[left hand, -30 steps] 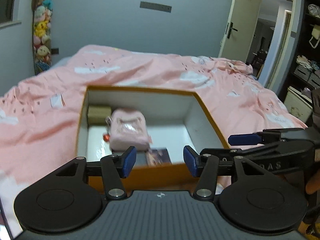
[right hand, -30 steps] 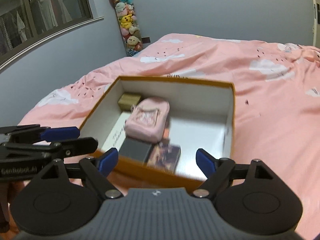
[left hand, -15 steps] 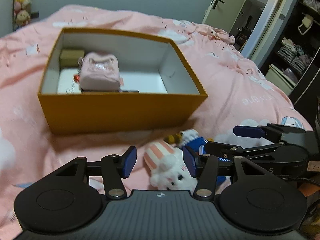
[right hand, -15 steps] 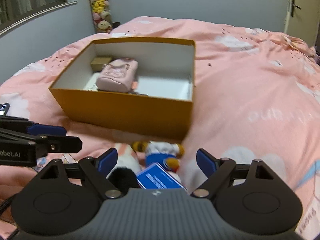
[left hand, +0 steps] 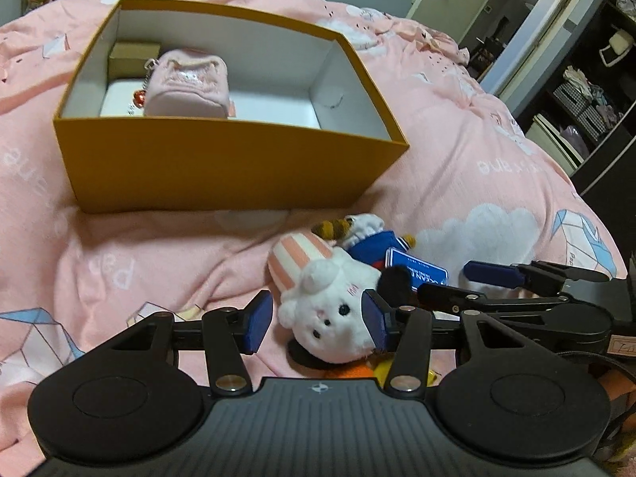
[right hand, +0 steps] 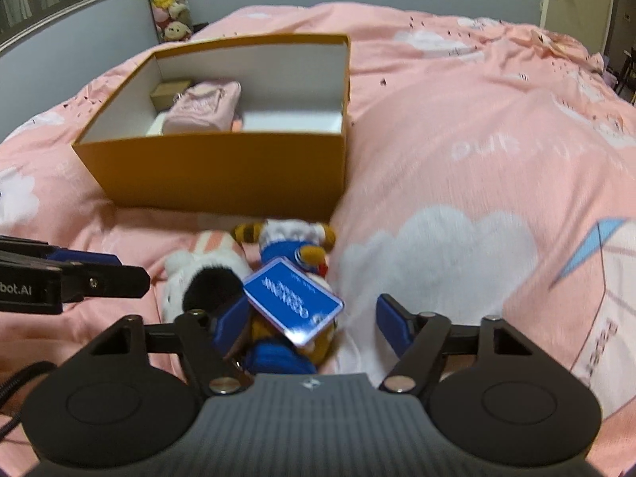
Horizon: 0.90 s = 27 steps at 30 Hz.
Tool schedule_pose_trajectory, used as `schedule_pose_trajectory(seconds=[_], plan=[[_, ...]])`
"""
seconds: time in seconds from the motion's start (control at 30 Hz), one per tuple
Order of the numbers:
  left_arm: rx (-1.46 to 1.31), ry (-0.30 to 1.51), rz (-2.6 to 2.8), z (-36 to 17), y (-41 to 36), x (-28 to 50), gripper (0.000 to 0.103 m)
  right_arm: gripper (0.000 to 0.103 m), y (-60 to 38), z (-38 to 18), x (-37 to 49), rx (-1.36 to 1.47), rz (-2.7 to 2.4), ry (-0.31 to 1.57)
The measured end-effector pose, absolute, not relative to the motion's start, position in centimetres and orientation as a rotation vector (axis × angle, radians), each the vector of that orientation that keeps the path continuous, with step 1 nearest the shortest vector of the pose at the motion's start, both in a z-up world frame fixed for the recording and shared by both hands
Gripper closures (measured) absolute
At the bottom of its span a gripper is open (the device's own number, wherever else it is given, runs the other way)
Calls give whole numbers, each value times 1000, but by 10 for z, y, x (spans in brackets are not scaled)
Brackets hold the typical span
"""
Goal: Organize objects
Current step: 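Withdraw both tools from the box toward the two plush toys, then grasp the white plush with the left tool while the right tool grasps the blue-dressed plush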
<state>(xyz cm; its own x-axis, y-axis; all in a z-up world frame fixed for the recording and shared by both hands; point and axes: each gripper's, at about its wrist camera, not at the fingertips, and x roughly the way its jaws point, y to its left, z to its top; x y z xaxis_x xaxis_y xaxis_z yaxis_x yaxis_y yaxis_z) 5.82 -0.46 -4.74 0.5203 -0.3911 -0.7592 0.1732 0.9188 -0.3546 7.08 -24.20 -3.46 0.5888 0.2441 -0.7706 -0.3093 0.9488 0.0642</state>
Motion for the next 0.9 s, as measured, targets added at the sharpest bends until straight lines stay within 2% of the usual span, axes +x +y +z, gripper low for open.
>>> schedule_pose_trajectory(seconds=[0.4, 0.9], plan=[[-313, 1017, -366, -57, -6, 64, 44, 52, -245, -54, 78, -52, 329, 992], [-376, 1134, -346, -79, -27, 98, 22, 52, -241, -63, 83, -60, 370, 1031]])
